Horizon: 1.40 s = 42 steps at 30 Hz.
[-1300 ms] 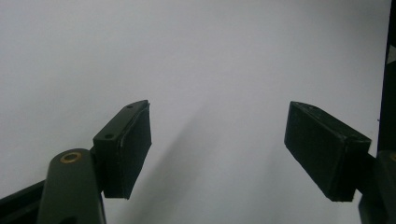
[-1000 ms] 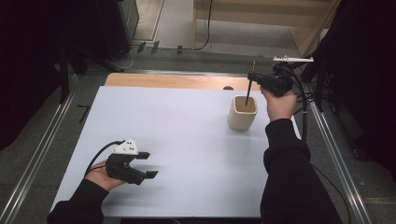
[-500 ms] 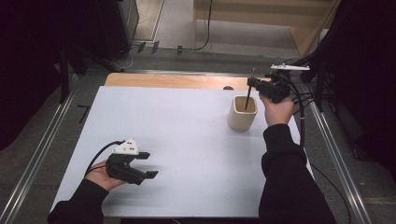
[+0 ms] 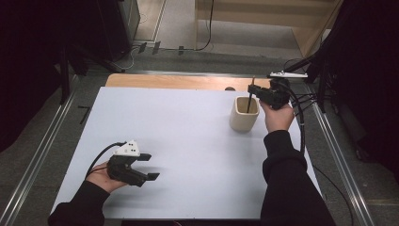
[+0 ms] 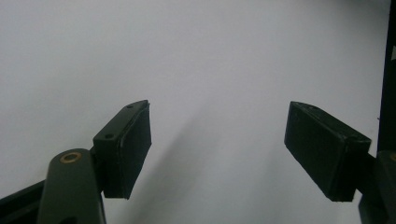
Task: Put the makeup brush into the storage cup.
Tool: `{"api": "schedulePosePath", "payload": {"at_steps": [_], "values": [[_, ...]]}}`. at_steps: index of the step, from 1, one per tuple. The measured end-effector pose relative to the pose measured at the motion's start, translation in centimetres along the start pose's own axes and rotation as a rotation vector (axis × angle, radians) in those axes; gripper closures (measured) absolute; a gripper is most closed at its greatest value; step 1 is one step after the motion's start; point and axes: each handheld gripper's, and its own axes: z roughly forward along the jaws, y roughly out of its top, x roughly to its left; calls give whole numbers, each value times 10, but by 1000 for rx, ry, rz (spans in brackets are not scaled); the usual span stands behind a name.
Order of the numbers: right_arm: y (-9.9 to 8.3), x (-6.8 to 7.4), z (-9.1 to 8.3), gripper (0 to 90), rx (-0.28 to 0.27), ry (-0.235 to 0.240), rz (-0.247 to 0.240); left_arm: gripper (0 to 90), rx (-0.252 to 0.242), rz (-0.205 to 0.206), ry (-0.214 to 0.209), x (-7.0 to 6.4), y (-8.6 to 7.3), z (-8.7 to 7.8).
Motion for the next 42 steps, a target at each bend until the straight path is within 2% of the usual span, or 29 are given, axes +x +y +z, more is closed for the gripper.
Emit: {"api": "schedulePosePath", "payload": {"at_steps": [17,18,21,24,28,34,42], "values": [[-12,0,6,831,26,6,4,237,2,3,0,0,0,0],[-12,0,6,789,26,5,3,237,2,2,0,0,0,0],[-12,0,5,465,4,8,-6,237,1,2,-1,0,0,0],[-12,1,3,353,10,1,-30,236,0,1,0,0,0,0],[-14,3,0,302,34,11,-56,236,-1,2,-1,0,0,0],[-21,5,-9,294,33,43,-58,236,0,2,0,-1,0,0],[-27,11,-20,273,46,61,-82,235,3,1,2,0,0,0]]}}
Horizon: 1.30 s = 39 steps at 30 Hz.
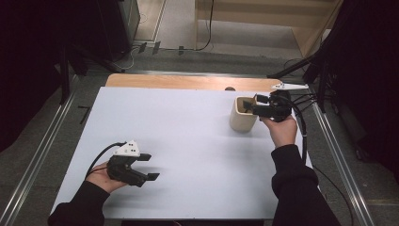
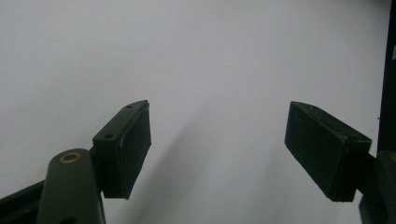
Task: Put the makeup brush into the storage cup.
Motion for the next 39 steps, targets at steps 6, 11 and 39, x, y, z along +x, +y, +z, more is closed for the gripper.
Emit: {"api": "schedulePosePath", "payload": {"at_steps": [6,11,39], "values": [[-5,5,-6,256,4,18,0,235,-1,0,0,0,0,0],[-10,11,-11,255,16,28,-8,234,-1,-2,-1,0,0,0],[-47,40,-20,255,52,121,-61,230,-2,-8,1,1,-1,0]]}}
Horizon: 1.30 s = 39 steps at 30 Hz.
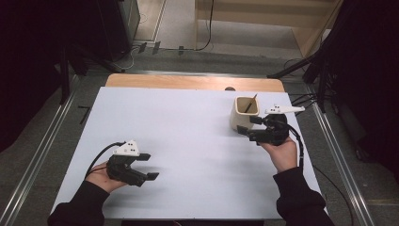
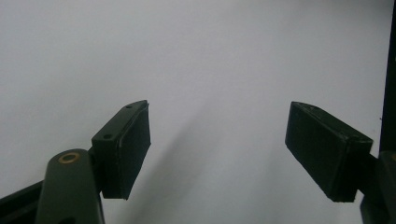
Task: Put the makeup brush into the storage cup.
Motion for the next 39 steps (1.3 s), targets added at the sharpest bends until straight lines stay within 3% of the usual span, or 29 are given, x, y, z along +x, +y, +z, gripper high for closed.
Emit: {"api": "schedulePosePath", "payload": {"at_steps": [27,39], "values": [[-41,15,9,246,37,109,-49,225,-4,-3,10,2,0,-2],[-57,21,11,224,61,132,-73,220,-10,-11,12,3,0,-3]]}}
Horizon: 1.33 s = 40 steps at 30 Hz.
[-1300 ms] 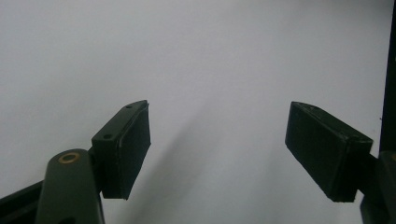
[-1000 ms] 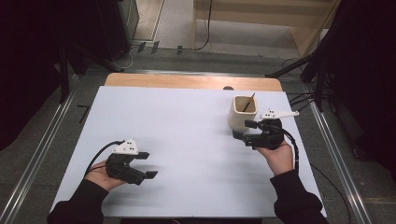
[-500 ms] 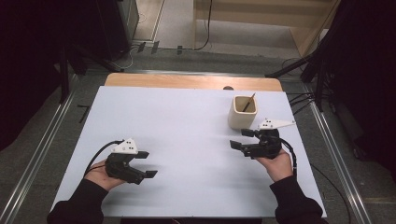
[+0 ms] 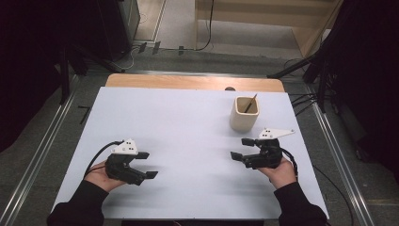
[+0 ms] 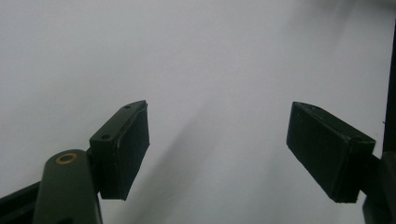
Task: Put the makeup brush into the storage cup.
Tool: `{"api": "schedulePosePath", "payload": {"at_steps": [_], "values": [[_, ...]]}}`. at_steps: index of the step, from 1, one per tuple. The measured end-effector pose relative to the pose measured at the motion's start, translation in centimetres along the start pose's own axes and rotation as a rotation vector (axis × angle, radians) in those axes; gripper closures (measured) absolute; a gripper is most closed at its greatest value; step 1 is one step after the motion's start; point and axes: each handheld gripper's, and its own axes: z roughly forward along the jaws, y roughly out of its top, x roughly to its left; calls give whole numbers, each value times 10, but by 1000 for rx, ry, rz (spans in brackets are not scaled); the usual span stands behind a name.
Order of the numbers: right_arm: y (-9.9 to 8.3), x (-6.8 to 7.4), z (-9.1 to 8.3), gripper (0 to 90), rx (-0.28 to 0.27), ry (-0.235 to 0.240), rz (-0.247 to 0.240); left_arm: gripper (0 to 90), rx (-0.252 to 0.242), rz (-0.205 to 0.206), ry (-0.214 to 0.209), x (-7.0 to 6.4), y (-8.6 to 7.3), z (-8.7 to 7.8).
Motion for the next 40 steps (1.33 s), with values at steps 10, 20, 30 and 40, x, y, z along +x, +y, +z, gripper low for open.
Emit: {"api": "schedulePosePath", "payload": {"at_steps": [10,20,30,40], "values": [[-9,4,0,203,28,28,-31,219,-2,0,1,0,0,-1],[-17,6,-3,205,44,38,-45,218,-4,0,1,1,0,-1],[-23,8,-5,204,47,36,-48,216,0,2,2,1,0,-1],[-24,8,-3,184,59,45,-53,204,-4,-6,7,2,0,-2]]}}
